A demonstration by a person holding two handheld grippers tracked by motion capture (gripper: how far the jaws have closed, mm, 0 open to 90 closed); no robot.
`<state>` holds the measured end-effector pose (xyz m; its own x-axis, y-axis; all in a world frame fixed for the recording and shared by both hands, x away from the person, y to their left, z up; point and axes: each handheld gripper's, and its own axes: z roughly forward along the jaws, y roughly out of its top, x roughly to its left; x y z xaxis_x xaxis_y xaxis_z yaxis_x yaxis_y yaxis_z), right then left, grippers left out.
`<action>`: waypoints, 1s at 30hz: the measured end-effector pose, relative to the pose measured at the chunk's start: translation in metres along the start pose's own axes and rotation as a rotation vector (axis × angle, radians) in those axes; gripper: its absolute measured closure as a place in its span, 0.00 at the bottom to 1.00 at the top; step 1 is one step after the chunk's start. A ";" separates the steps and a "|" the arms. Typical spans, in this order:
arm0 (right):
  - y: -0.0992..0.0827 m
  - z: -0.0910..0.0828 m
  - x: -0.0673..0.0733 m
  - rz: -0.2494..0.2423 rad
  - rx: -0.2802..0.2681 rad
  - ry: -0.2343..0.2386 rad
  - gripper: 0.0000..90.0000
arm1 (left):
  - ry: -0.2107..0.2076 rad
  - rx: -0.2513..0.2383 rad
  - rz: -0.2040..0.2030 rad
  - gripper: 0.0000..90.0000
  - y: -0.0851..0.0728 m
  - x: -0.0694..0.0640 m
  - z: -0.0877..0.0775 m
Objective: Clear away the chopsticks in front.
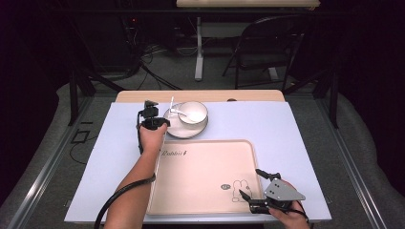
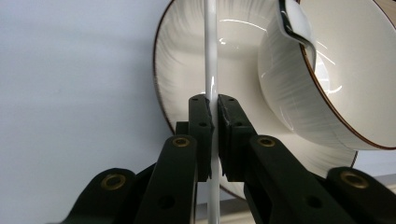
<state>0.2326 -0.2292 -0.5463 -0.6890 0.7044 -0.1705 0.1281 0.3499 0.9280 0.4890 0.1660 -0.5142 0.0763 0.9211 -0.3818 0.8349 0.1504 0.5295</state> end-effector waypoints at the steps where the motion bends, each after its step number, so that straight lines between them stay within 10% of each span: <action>1: 0.000 0.000 0.000 0.000 0.000 0.001 0.16 | 0.003 -0.003 -0.003 0.94 0.000 0.002 -0.002; 30: 0.001 0.001 -0.001 0.004 -0.004 0.006 0.16 | -0.010 -0.077 -0.011 0.94 -0.022 0.021 -0.072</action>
<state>0.2339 -0.2294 -0.5458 -0.6926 0.7024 -0.1645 0.1285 0.3445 0.9299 0.4325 0.2083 -0.4793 0.0735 0.9156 -0.3953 0.7912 0.1878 0.5820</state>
